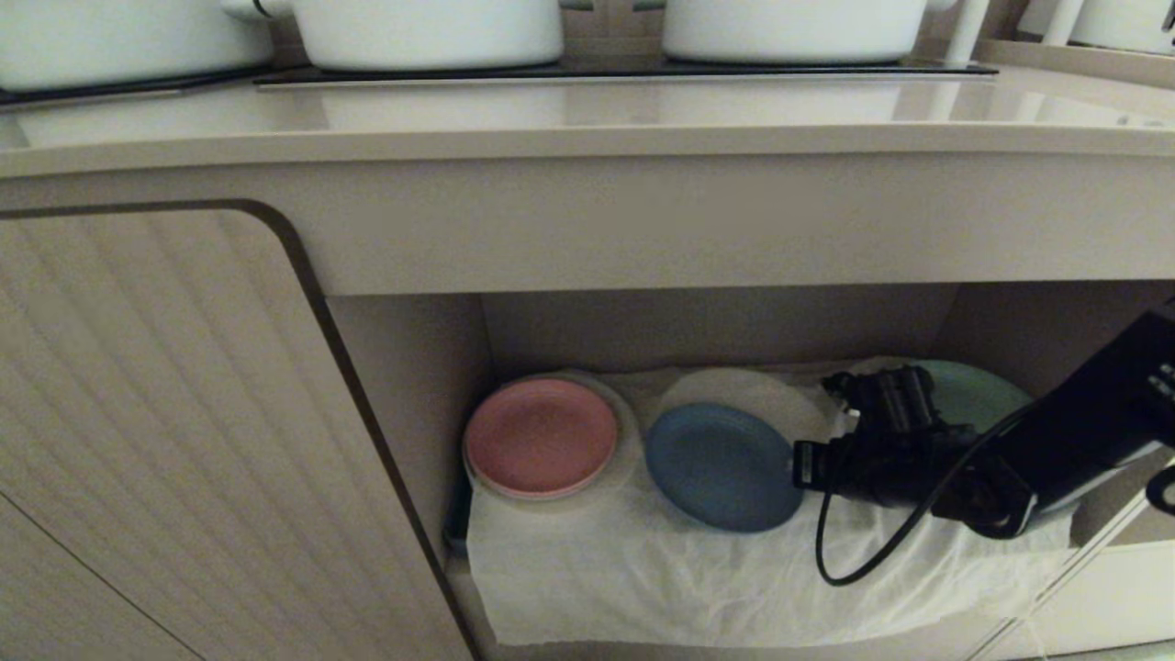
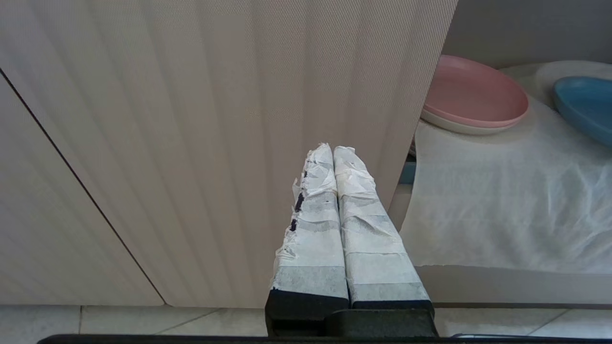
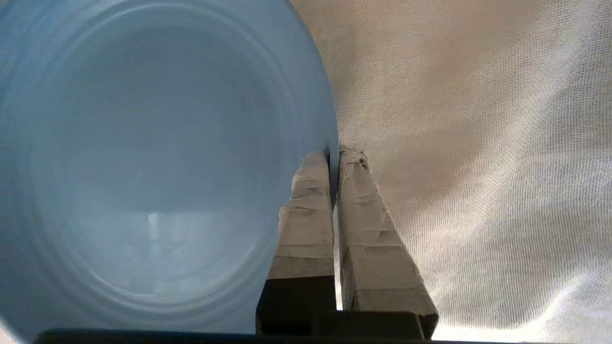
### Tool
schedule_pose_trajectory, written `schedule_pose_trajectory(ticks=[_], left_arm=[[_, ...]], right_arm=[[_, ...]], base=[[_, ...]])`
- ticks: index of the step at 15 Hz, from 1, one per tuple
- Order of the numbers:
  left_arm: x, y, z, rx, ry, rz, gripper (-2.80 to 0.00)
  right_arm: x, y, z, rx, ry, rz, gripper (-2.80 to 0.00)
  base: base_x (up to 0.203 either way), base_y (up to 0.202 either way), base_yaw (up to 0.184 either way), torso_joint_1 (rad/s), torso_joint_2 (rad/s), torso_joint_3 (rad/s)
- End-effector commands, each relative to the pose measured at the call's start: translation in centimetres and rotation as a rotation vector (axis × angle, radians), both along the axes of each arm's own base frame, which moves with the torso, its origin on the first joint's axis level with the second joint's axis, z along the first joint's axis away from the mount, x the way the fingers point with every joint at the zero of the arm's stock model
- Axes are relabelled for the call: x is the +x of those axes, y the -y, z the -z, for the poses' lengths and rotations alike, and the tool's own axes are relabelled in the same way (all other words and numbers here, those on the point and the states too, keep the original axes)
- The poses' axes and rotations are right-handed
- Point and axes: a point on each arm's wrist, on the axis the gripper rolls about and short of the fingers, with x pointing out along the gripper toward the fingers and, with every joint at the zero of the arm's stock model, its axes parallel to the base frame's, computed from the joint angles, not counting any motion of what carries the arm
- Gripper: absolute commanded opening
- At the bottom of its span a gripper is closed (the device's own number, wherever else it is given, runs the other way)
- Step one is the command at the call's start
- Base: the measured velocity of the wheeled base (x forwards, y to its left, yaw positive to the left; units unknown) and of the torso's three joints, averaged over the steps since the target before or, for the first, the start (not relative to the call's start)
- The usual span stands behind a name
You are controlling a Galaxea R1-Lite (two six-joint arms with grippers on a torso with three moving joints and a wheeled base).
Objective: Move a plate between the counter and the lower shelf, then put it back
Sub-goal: Pick up the plate in the cupboard
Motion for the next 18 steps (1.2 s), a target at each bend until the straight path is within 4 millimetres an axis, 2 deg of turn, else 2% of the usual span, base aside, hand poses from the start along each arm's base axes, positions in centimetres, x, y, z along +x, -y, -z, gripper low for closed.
schedule_pose_trajectory(ticks=[1,9,18], left_arm=[[0.0,0.0,0.0,-0.001,0.001,0.0,-2.8],[0.0,0.0,0.0,-0.001,0.001,0.0,-2.8],[0.0,0.0,0.0,-0.001,0.001,0.0,-2.8]], right_arm=[[-0.2,0.1,-0.6,0.009,0.018,0.002,-2.8],[-2.2,0.6,-0.9,0.005,-0.007,-0.003,-2.8],[-3.1,0.8,-1.5,0.008,-0.003,-0.002,-2.8]], base=[[0.0,0.0,0.0,0.0,0.0,0.0],[0.0,0.0,0.0,0.0,0.0,0.0],[0.0,0.0,0.0,0.0,0.0,0.0]])
